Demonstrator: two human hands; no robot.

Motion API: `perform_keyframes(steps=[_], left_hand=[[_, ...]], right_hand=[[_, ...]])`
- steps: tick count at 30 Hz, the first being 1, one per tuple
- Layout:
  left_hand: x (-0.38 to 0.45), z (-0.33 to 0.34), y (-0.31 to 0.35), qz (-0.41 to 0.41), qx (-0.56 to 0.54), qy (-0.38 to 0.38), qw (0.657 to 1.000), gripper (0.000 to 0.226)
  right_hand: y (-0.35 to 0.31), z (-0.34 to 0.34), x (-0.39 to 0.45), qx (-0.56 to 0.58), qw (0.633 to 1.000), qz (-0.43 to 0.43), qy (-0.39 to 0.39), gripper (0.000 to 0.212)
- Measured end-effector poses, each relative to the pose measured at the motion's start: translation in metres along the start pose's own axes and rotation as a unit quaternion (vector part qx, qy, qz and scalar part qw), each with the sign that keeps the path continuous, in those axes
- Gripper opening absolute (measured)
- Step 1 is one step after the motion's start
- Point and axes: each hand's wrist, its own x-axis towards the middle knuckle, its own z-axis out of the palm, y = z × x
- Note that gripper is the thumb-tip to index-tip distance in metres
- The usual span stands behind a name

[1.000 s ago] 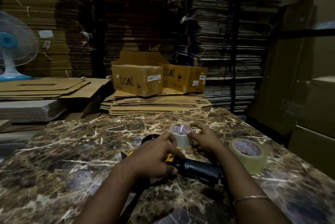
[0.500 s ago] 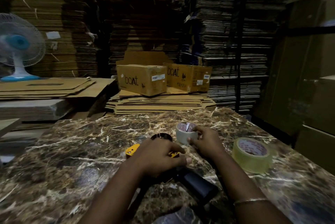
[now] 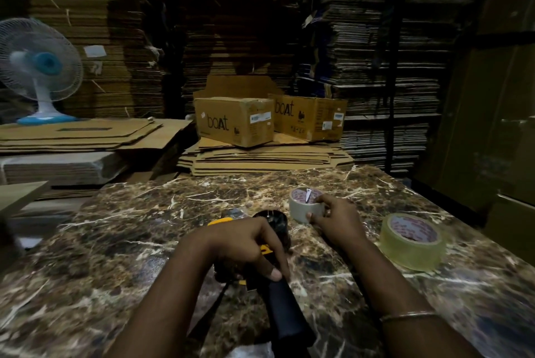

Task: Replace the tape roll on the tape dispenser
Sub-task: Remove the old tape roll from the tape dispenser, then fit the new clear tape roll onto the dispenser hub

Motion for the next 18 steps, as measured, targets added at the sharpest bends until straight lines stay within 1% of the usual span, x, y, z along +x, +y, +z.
perform_keyframes(steps=[4, 7, 11, 13, 14, 16, 18], left_hand=[[-0.004, -0.005, -0.003, -0.001, -0.005, -0.005, 1.000, 0.021], [-0.003, -0.004, -0.005, 0.007, -0.013, -0.005, 1.000, 0.020], [0.001, -0.002, -0.003, 0.018, -0.041, 0.010, 0.999, 0.030], [0.004, 0.000, -0.002, 0.031, -0.084, 0.054, 0.995, 0.030], [0.005, 0.001, -0.002, 0.040, -0.108, 0.091, 0.989, 0.028], [0.013, 0.004, -0.003, 0.050, -0.142, 0.196, 0.969, 0.020], [0.022, 0.012, -0.002, 0.030, -0.142, 0.301, 0.943, 0.009]], right_hand=[[0.002, 0.004, -0.001, 0.037, 0.999, 0.019, 0.008, 0.041], [0.004, 0.006, -0.002, 0.041, 0.999, 0.019, 0.010, 0.041], [0.002, 0.006, -0.005, 0.035, 0.999, 0.019, 0.018, 0.041], [0.002, 0.005, -0.006, 0.032, 0.999, 0.020, 0.016, 0.044], [0.002, 0.004, -0.006, 0.037, 0.999, 0.021, 0.013, 0.047], [0.001, 0.003, -0.006, 0.061, 0.998, 0.024, 0.004, 0.054], [0.002, 0.004, -0.005, 0.065, 0.998, 0.023, 0.016, 0.056]])
